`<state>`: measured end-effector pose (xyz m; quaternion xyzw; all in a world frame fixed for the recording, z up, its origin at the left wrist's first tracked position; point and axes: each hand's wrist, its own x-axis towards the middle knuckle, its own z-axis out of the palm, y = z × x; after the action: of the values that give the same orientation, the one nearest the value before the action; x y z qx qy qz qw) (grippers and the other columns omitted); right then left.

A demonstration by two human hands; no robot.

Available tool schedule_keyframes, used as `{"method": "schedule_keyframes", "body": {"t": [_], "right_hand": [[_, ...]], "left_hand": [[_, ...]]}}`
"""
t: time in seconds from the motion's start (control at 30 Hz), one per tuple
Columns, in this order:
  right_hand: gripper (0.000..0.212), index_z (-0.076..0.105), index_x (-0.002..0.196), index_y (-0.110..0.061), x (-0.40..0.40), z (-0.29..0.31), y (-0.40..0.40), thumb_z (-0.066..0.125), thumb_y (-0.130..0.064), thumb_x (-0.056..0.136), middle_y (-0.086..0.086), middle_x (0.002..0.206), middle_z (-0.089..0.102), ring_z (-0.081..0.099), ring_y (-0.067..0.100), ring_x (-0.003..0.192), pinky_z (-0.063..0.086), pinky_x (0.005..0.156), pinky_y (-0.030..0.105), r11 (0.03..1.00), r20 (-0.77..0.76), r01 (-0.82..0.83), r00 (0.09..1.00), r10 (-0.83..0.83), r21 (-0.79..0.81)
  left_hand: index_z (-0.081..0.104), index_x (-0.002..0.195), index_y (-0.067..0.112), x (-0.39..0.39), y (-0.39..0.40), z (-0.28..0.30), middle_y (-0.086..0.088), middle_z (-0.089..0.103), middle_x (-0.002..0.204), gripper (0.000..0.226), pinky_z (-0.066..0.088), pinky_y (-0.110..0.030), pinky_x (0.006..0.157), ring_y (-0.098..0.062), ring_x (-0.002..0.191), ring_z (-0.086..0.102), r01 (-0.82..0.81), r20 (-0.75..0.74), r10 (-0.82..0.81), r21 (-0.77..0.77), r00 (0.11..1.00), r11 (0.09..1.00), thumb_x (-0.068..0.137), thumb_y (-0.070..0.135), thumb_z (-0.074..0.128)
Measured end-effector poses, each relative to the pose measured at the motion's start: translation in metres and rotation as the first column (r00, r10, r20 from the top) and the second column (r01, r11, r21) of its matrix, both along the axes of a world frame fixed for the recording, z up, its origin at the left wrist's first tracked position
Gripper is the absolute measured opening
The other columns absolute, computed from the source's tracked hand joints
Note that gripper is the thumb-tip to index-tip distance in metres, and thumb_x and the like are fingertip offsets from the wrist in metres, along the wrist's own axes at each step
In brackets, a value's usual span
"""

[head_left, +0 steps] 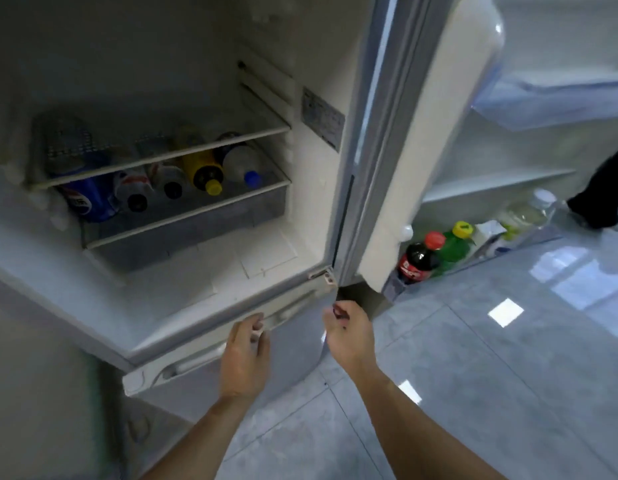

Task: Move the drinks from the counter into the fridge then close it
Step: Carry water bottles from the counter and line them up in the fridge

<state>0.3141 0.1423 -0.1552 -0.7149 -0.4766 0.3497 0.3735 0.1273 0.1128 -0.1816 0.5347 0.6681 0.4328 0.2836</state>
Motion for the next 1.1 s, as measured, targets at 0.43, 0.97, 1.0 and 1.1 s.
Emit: {"method": "schedule_keyframes", "body": {"t": [0.43,0.97,1.0,1.1], "right_hand": [[0.026,0.068,0.107,-0.017,0.201,-0.066,-0.311,0.062,-0.038,0.093,0.0,0.104,0.071,0.064,0.016,0.091,0.051,0.084,0.033,0.71,-0.024,0.613,0.75,-0.66,-0.347],[0.025,0.063,0.105,-0.013,0.154,-0.115,-0.505,0.059,-0.036,0.097,0.007,0.102,0.064,0.063,0.028,0.095,0.054,0.072,0.037,0.159,-0.035,0.641,0.202,-0.979,-0.751],[0.025,0.064,0.104,-0.013,0.152,-0.115,-0.508,0.059,-0.036,0.096,0.007,0.103,0.064,0.062,0.028,0.094,0.054,0.071,0.036,0.143,-0.019,0.641,0.196,-0.98,-0.754],[0.025,0.063,0.103,-0.012,0.151,-0.113,-0.513,0.06,-0.035,0.096,0.005,0.103,0.063,0.062,0.027,0.094,0.051,0.067,0.034,0.094,0.013,0.636,0.162,-0.987,-0.766]], "left_hand": [[0.057,0.128,0.022,0.088,-0.144,-0.07,0.0,0.061,0.122,0.038,0.043,-0.031,0.082,-0.016,0.092,0.059,0.365,-0.174,-0.529,-0.547,0.83,0.753,0.091,0.023,0.064],[0.062,0.122,0.01,0.101,-0.159,-0.109,-0.011,0.063,0.1,0.036,0.057,-0.039,0.079,-0.026,0.083,0.062,0.297,-0.043,-0.705,-0.888,0.708,0.352,0.089,0.023,0.068],[0.061,0.123,0.012,0.108,-0.154,-0.111,-0.011,0.063,0.102,0.036,0.057,-0.038,0.077,-0.026,0.084,0.062,0.303,-0.039,-0.722,-0.891,0.691,0.337,0.09,0.024,0.067],[0.056,0.129,0.013,0.132,-0.138,-0.113,-0.01,0.06,0.111,0.037,0.055,-0.034,0.07,-0.028,0.09,0.062,0.313,-0.004,-0.728,-0.901,0.686,0.3,0.095,0.027,0.06]]}}
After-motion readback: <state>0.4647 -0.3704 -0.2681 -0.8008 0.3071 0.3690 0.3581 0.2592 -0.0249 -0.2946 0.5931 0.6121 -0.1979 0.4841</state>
